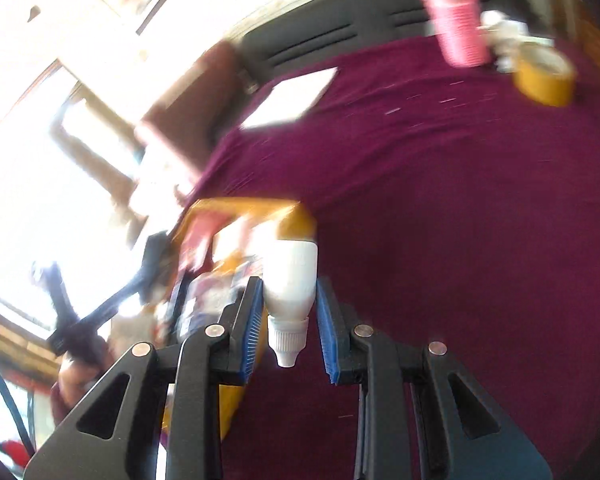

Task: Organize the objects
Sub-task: 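Lower the black packet into the tray and release while the right gripper carries the dropper bottle over, then release the dropper bottle into the tray with the right gripper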

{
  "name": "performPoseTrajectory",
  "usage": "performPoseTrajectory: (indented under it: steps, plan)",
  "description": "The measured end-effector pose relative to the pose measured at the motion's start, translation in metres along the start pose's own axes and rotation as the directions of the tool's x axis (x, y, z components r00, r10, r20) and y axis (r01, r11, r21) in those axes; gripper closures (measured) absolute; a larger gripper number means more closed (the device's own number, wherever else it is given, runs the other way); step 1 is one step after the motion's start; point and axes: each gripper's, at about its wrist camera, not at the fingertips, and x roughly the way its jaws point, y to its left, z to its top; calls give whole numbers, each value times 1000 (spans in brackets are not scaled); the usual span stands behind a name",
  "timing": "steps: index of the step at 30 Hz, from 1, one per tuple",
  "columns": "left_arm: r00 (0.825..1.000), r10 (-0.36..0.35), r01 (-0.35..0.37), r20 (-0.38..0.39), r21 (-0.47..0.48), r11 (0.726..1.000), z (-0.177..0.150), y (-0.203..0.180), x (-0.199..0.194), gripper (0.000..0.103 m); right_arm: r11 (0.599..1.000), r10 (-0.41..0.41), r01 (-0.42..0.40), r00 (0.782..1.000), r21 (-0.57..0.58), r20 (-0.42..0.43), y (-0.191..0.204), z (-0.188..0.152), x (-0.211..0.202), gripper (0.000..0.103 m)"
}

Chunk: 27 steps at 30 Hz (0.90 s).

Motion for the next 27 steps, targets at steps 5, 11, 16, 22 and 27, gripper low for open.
performPoseTrajectory:
  steps: [5,11,16,22,27]
  plan:
    - [1000,4,-4,-31,5,1000,2,-5,13,84,996,58,-64,992,-54,-112,45,-13,56,79]
    - [1000,-5,4,-26,-21,1000,1,0,19,84,994,43,-59,983,-89,-177,76,-28,110,79]
    - [1000,25,-24,6,-49,998,-1,7,15,83,990,-37,19,991,-139,-132,88,-30,123,78]
    - [989,92,-91,118,-8,996,-10,-4,-17,45,987,-64,50,993,-152,-94,85,-30,122,71]
    - [956,166,-173,244,10,985,-19,-17,-54,34,988,-54,44,996,-146,-67,86,-30,113,68]
